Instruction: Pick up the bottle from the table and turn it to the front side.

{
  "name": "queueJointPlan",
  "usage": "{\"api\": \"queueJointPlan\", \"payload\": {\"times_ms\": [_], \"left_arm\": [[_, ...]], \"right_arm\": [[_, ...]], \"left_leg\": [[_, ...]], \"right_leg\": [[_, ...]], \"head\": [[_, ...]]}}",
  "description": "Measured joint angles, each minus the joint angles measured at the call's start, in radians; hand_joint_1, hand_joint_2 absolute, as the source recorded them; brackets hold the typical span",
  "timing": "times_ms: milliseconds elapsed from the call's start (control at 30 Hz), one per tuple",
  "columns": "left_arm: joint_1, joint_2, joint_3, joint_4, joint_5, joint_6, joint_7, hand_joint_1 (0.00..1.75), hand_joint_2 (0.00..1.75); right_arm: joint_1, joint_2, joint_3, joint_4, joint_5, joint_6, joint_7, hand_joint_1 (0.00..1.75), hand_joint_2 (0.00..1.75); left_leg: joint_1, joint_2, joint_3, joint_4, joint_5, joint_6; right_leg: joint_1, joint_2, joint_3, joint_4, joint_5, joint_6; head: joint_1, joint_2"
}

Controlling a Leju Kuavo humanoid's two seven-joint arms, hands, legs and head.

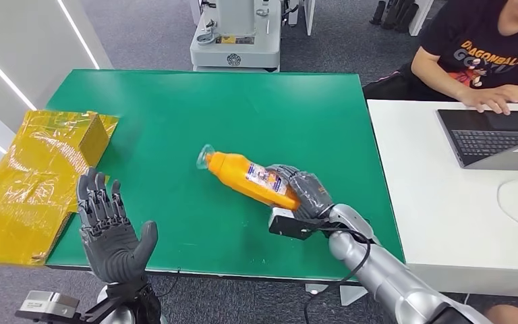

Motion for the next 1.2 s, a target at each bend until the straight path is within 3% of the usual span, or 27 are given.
{"api": "queueJointPlan", "payload": {"times_ms": [367,633,1200], "left_arm": [[-0.023,-0.004,-0.004,0.042,0.020,0.020,0.000,0.00,1.75],[-0.058,0.010,-0.066,0.129,0.163,-0.111,0.054,0.00,1.75],[-0.125,0.045,-0.139,0.232,0.195,-0.148,0.106,0.00,1.75]], "right_arm": [[0.231,0.026,-0.111,-0.352,-0.016,-0.195,-0.076,1.75,1.75],[0.305,0.038,-0.111,-0.448,0.048,-0.105,-0.088,1.75,1.75],[0.312,0.038,-0.099,-0.451,0.056,0.032,-0.108,1.75,1.75]], "left_leg": [[0.000,0.000,0.000,0.000,-0.001,0.000],[0.000,0.000,0.000,0.000,-0.001,0.000],[0.000,0.000,0.000,0.000,-0.001,0.000]], "right_leg": [[0.000,0.000,0.000,0.000,-0.001,0.000],[0.000,0.000,0.000,0.000,-0.001,0.000],[0.000,0.000,-0.001,0.000,-0.001,0.000]], "head": [[0.000,0.000],[0.000,0.000],[0.000,0.000]]}}
